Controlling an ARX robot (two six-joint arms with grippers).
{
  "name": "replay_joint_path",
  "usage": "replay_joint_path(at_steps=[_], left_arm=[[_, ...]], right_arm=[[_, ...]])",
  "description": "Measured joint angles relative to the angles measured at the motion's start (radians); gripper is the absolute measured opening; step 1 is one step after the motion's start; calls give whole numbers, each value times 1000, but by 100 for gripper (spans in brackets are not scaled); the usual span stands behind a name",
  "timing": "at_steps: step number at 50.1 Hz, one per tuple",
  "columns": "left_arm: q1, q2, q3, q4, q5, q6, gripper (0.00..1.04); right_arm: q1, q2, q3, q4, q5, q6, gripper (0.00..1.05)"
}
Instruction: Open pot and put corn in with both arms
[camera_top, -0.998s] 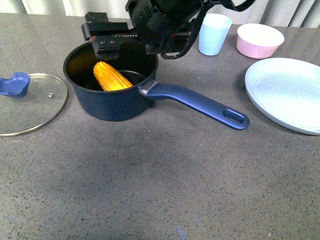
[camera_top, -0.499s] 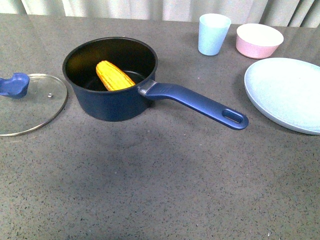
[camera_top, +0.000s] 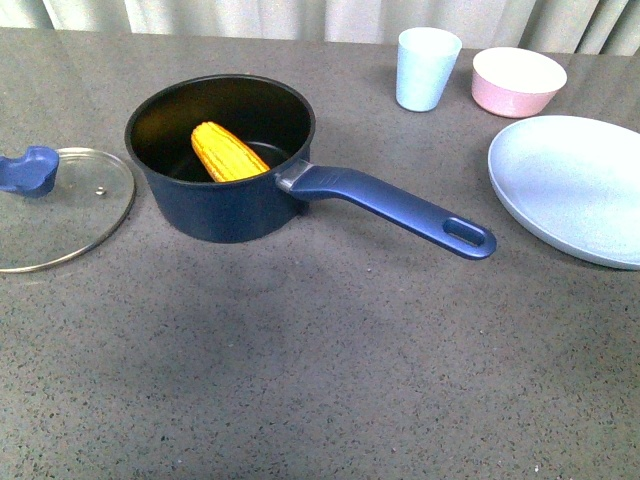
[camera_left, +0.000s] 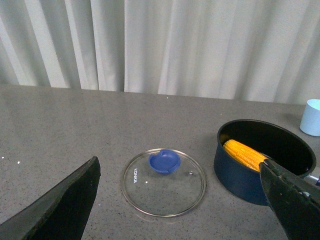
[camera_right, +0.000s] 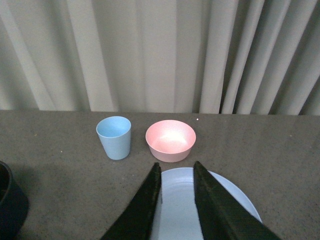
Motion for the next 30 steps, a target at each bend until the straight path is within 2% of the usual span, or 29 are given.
replay_joint_path(at_steps=[5,22,26,30], left_arm=[[0,0,0,0,0,0,96],[0,0,0,0,0,0,96],[0,0,0,0,0,0,96],[0,0,0,0,0,0,96]], right_arm=[[-24,-60,-74,18,-23,-2,2],[-80,-226,-241,16,-79,-4,2],[-128,-266,-268,2,-146,-4,2],[-152,-303,-290,-14,-147,-4,2]])
